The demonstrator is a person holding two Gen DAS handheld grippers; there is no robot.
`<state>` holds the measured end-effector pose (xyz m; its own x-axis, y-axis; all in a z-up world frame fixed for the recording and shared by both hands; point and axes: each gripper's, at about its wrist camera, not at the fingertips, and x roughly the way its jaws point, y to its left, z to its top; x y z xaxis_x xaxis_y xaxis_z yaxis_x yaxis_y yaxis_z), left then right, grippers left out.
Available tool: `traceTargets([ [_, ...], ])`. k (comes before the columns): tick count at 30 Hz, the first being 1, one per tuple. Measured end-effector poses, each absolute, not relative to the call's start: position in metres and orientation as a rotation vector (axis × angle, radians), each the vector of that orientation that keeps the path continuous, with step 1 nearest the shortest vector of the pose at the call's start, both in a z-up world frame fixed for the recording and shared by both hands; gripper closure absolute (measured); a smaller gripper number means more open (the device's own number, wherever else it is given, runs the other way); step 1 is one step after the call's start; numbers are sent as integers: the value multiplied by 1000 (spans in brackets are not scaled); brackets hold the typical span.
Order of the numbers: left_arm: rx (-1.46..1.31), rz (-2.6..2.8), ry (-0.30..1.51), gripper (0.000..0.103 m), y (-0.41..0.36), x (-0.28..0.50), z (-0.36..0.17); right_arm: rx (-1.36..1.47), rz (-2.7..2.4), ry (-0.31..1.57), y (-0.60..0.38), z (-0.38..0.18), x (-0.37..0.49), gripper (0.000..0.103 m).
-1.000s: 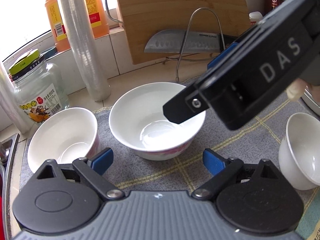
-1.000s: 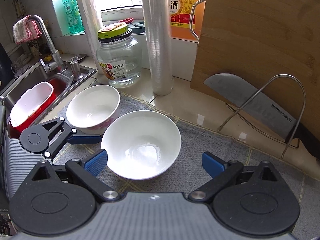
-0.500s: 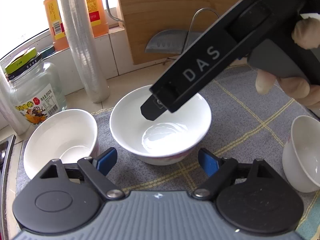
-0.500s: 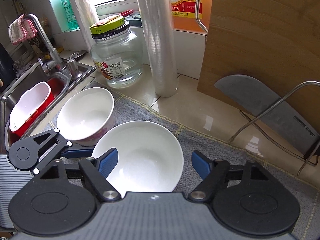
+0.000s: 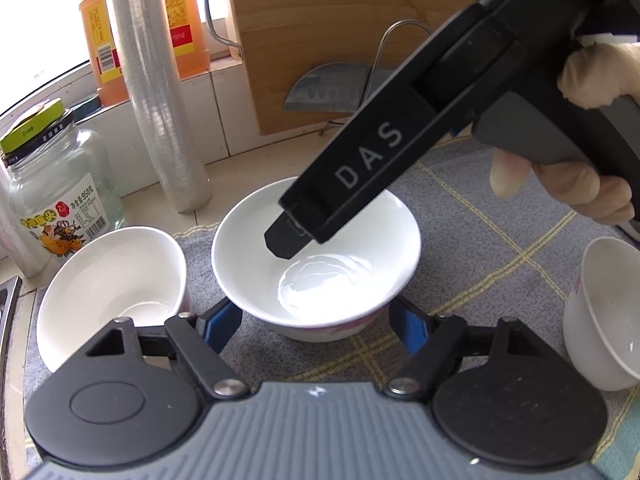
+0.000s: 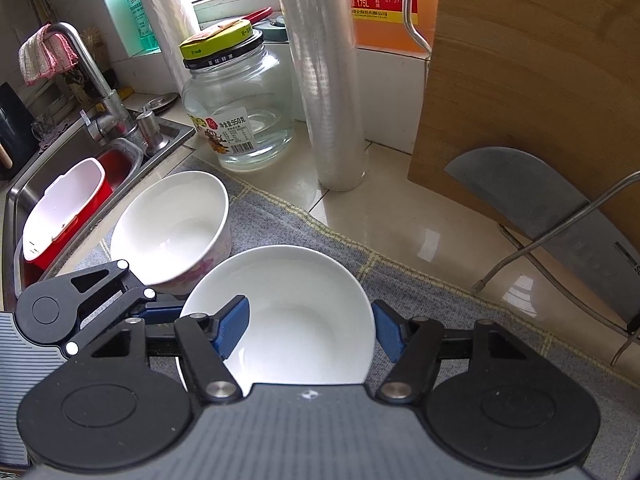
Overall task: Organize plates and bowls
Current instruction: 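Lower the white bowl into the pink-flower bowl with the right tool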
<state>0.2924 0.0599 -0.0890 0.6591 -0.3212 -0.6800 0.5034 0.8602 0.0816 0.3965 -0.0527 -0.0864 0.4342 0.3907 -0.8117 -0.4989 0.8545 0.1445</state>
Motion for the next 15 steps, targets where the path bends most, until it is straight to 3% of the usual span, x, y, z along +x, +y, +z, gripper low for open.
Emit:
traceTargets([
  [15, 283, -482, 713, 22, 60, 291, -87, -134, 551, 968, -50, -85, 393, 31],
])
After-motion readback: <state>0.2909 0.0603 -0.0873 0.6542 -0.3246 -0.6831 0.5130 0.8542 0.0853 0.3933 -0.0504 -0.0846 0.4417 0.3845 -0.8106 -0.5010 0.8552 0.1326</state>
